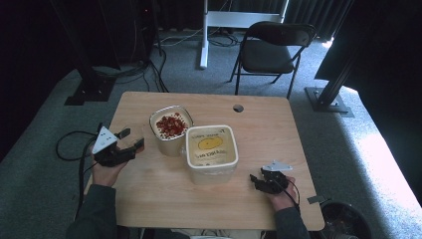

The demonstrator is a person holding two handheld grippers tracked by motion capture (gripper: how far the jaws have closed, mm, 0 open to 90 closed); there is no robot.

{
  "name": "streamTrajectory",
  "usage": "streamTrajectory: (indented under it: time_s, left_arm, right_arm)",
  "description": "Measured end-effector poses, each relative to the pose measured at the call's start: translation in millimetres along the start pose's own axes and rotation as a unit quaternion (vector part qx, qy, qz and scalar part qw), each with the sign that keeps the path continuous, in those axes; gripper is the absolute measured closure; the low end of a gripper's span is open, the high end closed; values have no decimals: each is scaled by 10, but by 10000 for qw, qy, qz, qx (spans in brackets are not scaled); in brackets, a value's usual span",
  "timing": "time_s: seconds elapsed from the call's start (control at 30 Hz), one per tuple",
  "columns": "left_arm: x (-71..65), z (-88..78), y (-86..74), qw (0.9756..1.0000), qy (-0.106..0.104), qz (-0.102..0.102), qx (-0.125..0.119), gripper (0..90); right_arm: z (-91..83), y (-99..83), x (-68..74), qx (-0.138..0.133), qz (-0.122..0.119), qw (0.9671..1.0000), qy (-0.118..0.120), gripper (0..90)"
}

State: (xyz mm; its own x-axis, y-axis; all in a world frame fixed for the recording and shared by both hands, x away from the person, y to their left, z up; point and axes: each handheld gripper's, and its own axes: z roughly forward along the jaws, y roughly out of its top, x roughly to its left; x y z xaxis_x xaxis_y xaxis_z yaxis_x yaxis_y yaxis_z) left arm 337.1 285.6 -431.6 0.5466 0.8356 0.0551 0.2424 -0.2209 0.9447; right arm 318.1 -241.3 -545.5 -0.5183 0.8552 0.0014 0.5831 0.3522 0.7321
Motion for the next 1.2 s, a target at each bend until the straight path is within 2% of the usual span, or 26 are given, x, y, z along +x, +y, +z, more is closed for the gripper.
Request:
streamTrajectory:
  time_s: [0.07, 0.1, 0.13, 0.17, 0.2, 0.23, 0.27, 0.33, 0.43, 0.47, 0.53, 0.6, 0.7, 0.77, 0.83, 0.9, 0.93, 1.0, 1.2]
  left_arm:
    - [4, 1, -13, 10000, -84, -21, 36, 347]
    - [-31, -1, -23, 9997, 53, 171, 148, 347]
    - [-14, -10, -25, 9999, 50, 80, 96, 346]
    - [4, -15, -28, 10000, -63, -35, 27, 347]
    - [-4, -10, -30, 9999, -131, -22, 52, 347]
    - [-27, 1, -32, 9999, -99, 69, 111, 346]
    - [-33, 8, -37, 9998, -102, 75, 130, 346]
    - [-16, 11, -59, 9999, -124, -94, 71, 347]
    - [-45, -12, -114, 9997, -199, -105, 50, 347]
    - [-45, -12, -114, 9997, -199, -105, 50, 347]
    - [6, -46, -113, 9997, -23, -249, -46, 347]
    - [29, -38, -98, 9994, -36, -330, -73, 347]
    - [-79, -22, -102, 9996, -263, -115, -21, 347]
    - [-101, -27, -123, 9995, -313, -60, 9, 346]
    - [-33, -33, -140, 9997, -178, -178, -10, 346]
    - [-33, -33, -140, 9997, -178, -178, -10, 347]
    - [35, -51, -142, 9996, -81, -275, -14, 347]
    - [24, -43, -140, 9998, -92, -194, 46, 347]
    - [35, -3, -126, 9998, -46, -175, 56, 347]
  right_arm:
    - [0, 0, 1, 0, 1, 10000, -2, 433]
    - [-1, 0, 3, 4, 3, 10000, -5, 433]
    - [-3, -1, 2, 4, 5, 10000, -3, 433]
    - [-1, -1, 1, 3, 0, 10000, 0, 433]
    - [0, 0, 0, -1, 0, 10000, -1, 433]
    - [1, 1, 0, -1, -2, 10000, -2, 433]
    - [0, 0, 2, 1, 0, 10000, -4, 433]
    - [-1, 0, 2, 2, 0, 10000, -3, 433]
    - [-3, -1, 4, 9, 6, 10000, -5, 433]
    - [-4, -2, 3, 6, 6, 10000, -5, 433]
    - [-3, -1, 2, 5, 4, 10000, -2, 433]
    - [-3, -1, 3, 7, 3, 10000, -5, 433]
    - [-3, 0, 2, 7, 1, 10000, -4, 433]
    - [-2, 0, 1, 7, 2, 10000, -1, 433]
    - [-3, -1, 2, 6, 3, 10000, -5, 433]
    - [-3, -1, 3, 7, 3, 10000, -6, 433]
    - [-4, -1, 4, 8, 5, 10000, -5, 433]
    - [-4, -1, 2, 10, 1, 10000, -2, 433]
    - [-3, -1, 3, 8, 3, 10000, -7, 433]
